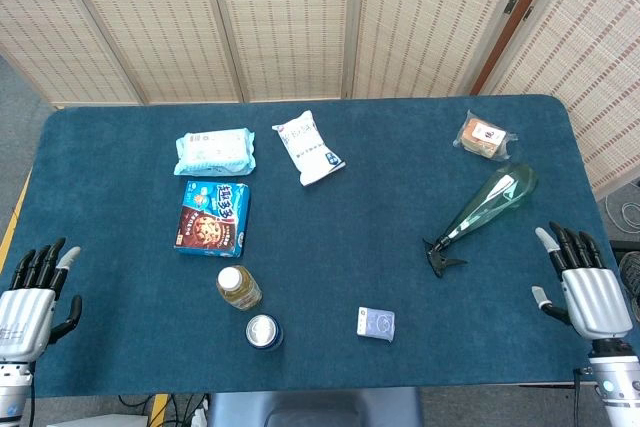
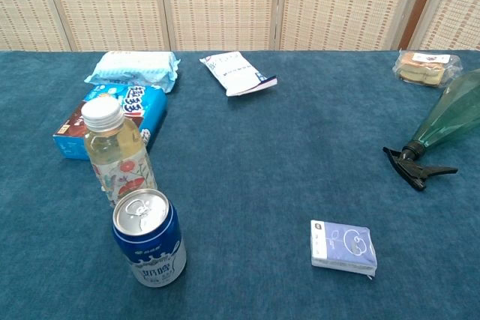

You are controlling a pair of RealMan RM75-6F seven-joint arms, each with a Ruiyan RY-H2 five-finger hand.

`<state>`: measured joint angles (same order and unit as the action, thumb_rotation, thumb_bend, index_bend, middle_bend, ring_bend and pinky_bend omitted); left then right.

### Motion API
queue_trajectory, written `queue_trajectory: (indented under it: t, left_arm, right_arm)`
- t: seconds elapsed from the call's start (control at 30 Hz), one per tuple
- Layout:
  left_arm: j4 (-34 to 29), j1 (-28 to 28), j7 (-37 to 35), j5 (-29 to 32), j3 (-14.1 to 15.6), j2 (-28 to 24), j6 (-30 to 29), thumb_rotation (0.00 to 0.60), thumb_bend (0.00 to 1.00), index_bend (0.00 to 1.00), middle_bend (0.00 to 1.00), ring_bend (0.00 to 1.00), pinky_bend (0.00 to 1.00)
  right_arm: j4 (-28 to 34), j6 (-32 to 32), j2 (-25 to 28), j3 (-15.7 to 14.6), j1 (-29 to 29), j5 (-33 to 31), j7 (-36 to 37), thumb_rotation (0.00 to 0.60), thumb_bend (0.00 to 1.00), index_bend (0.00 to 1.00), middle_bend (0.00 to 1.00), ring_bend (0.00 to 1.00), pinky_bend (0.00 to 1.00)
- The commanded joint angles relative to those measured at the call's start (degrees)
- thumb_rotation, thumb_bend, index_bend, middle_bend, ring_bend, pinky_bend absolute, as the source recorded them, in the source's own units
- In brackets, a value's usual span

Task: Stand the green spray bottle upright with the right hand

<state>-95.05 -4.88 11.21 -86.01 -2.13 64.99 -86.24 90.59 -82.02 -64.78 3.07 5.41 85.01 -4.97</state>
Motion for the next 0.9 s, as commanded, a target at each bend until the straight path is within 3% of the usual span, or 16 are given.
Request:
queue_trajectory:
  t: [0.03, 0.53, 0.9]
  left_arm:
    - [0.15, -0.06, 0.1, 0.0, -0.04, 0.12, 0.05, 0.6, 0.51, 0.05, 0.0, 0.0, 0.0]
    - [1.07, -0.63, -0.55, 0.94, -0.74, 0.58, 0.82, 0.6, 0.51, 0.05, 0.0, 0.0, 0.0]
    - [2.94, -1.11, -2.23, 3.4, -2.21, 2.13, 1.33, 0.6, 0.51, 0.05, 0.0, 0.0, 0.0]
  right_arm:
    - [0.06, 0.3, -0.08, 0.11, 0.24, -0.13, -0.29, 0.6, 0.27, 0.0, 0.0, 0.0, 0.0]
    - [-1.49, 7.71, -0.78, 2.4, 4.98, -4.33, -3.12, 0.6, 0.28, 0.0, 0.0, 0.0, 0.0]
    - [-1.97, 21.19, 1.37, 5.09, 15.33, -11.68, -21.57, 0.6, 0.3, 0.0, 0.0, 0.0, 0.0]
